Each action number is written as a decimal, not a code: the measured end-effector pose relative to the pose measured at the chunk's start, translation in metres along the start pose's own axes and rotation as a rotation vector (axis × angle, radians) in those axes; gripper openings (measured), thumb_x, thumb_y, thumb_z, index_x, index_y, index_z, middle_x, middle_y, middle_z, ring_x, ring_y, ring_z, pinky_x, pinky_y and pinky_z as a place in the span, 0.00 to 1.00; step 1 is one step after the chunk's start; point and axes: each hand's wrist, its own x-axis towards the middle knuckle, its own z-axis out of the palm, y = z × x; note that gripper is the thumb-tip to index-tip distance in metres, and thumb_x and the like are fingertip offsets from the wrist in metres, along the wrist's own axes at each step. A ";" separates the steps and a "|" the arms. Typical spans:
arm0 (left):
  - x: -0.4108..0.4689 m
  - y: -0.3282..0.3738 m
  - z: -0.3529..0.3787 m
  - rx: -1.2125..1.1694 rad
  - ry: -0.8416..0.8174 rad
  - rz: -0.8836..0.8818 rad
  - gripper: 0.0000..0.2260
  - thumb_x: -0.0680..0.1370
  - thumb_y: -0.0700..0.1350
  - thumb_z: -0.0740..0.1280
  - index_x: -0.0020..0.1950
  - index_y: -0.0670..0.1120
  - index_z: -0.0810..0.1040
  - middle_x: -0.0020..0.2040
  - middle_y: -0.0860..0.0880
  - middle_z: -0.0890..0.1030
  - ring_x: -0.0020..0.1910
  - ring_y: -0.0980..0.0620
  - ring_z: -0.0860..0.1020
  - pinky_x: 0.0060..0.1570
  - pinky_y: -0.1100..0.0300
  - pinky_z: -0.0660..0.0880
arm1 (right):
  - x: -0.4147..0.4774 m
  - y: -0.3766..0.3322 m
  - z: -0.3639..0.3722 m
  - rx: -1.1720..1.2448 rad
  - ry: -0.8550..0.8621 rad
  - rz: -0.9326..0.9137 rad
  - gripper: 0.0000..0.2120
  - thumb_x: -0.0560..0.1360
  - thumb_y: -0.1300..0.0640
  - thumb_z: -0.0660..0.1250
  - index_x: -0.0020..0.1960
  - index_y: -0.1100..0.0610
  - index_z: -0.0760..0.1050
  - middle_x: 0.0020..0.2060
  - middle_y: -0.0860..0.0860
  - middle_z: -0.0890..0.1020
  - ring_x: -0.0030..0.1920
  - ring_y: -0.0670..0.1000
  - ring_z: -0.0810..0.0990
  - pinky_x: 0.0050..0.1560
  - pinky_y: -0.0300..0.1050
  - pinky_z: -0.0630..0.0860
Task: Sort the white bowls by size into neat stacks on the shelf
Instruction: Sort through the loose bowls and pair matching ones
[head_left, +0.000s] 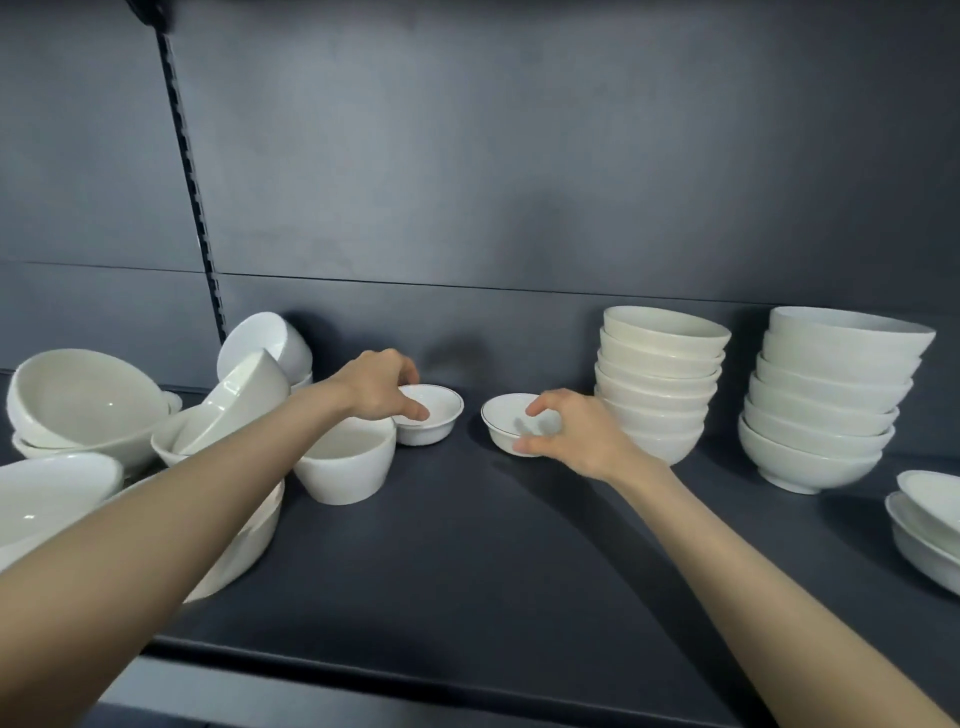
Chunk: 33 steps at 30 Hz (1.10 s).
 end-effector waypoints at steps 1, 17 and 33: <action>0.006 0.000 0.000 0.013 -0.046 -0.007 0.27 0.71 0.52 0.74 0.66 0.44 0.72 0.64 0.46 0.75 0.63 0.46 0.73 0.60 0.56 0.71 | 0.002 0.000 0.004 0.003 0.001 0.009 0.27 0.70 0.45 0.74 0.65 0.54 0.73 0.69 0.51 0.70 0.68 0.53 0.67 0.63 0.45 0.66; 0.056 -0.015 0.006 0.083 -0.359 -0.095 0.51 0.59 0.64 0.77 0.74 0.44 0.60 0.67 0.48 0.71 0.63 0.45 0.73 0.63 0.49 0.73 | 0.021 -0.002 0.018 0.127 -0.007 0.226 0.47 0.68 0.42 0.74 0.76 0.58 0.53 0.70 0.54 0.65 0.69 0.53 0.65 0.58 0.39 0.62; 0.052 -0.013 0.007 0.005 -0.242 0.053 0.56 0.48 0.65 0.75 0.71 0.43 0.62 0.64 0.50 0.72 0.60 0.49 0.74 0.61 0.52 0.74 | -0.006 -0.017 -0.001 0.333 0.256 0.179 0.47 0.65 0.45 0.78 0.75 0.58 0.58 0.70 0.50 0.68 0.69 0.50 0.67 0.62 0.38 0.65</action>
